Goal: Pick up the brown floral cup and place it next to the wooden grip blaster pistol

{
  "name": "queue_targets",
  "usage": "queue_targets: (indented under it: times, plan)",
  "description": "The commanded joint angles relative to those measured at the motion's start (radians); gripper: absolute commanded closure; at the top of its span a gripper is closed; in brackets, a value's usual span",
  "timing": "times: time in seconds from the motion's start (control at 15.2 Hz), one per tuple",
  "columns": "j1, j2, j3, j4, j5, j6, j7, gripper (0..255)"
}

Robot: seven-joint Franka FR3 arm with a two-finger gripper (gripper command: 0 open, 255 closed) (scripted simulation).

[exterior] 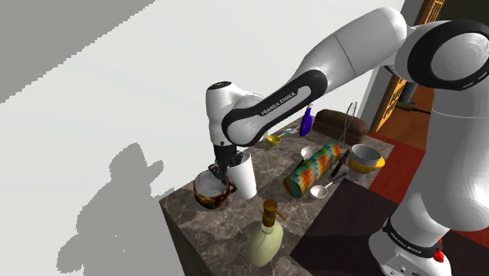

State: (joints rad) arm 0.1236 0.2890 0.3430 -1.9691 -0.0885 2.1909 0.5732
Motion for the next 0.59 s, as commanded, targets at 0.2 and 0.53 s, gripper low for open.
queue_targets:
  times: [0.2, 0.53]
  plan:
    - [-0.004, -0.037, 0.006, 0.023, 0.016, -0.057, -0.009, 255]
    - [-0.008, -0.068, 0.01, 0.053, 0.03, -0.116, -0.017, 255]
